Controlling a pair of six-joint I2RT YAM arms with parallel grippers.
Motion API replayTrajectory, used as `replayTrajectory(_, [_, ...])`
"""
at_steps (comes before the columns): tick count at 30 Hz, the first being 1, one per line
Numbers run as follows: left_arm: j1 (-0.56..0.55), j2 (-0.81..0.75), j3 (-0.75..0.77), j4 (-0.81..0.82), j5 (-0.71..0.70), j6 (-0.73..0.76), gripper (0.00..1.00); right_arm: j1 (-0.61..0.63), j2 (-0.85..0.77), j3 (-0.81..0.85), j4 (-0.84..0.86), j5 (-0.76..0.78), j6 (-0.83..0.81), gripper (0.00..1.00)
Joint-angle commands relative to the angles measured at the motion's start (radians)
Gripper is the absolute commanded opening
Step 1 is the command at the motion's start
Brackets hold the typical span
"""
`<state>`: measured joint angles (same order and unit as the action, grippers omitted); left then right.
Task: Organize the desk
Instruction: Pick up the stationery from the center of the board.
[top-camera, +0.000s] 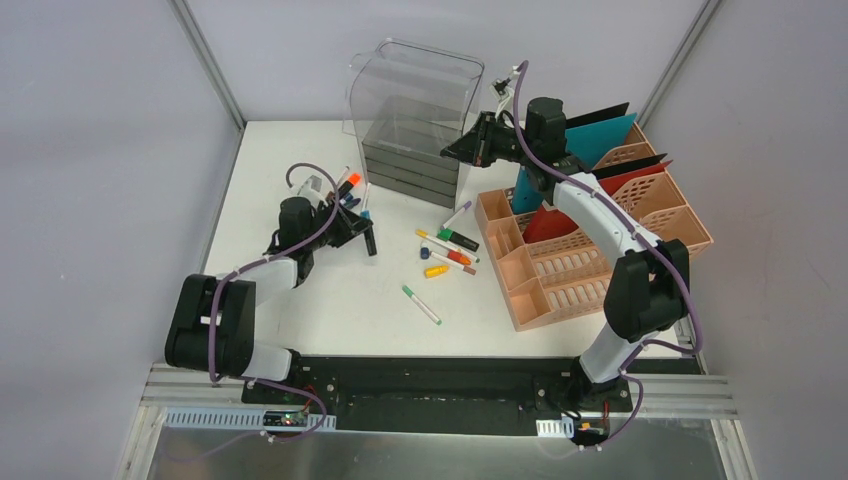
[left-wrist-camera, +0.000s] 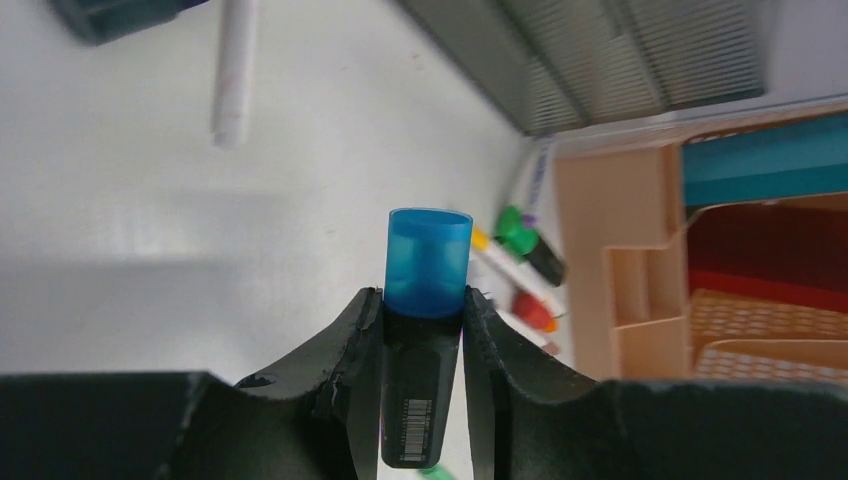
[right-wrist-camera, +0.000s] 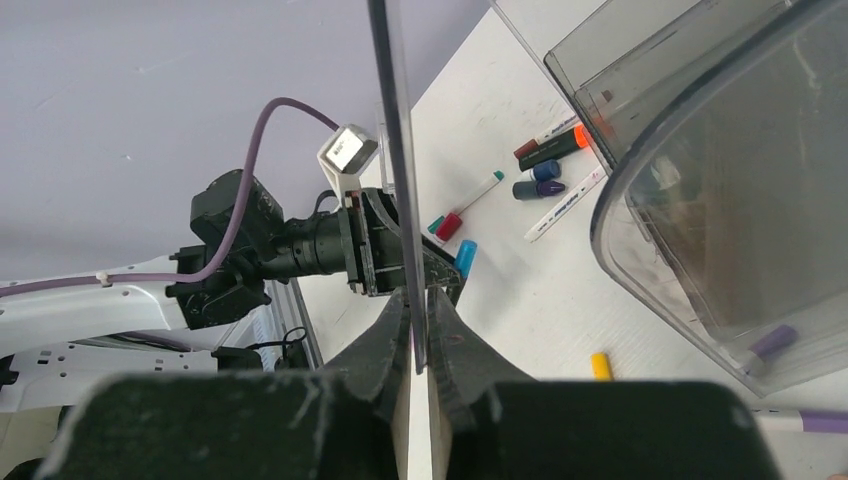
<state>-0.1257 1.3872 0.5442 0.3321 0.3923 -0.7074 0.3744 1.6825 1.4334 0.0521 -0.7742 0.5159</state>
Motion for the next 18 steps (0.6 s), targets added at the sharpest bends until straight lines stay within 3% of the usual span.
replayTrajectory(1, [-0.014, 0.063, -0.016, 0.517, 0.090, -0.326, 0.00, -0.011, -0.067, 0.001, 0.046, -0.007, 0.034, 0.02])
replayTrajectory(9, [-0.057, 0.338, 0.076, 0.965, 0.015, -0.668, 0.00, -0.012, -0.066, 0.006, 0.058, -0.015, 0.052, 0.02])
replayTrajectory(18, [-0.157, 0.398, 0.211, 0.880, -0.151, -0.712, 0.00, -0.011, -0.068, 0.005, 0.071, -0.019, 0.064, 0.02])
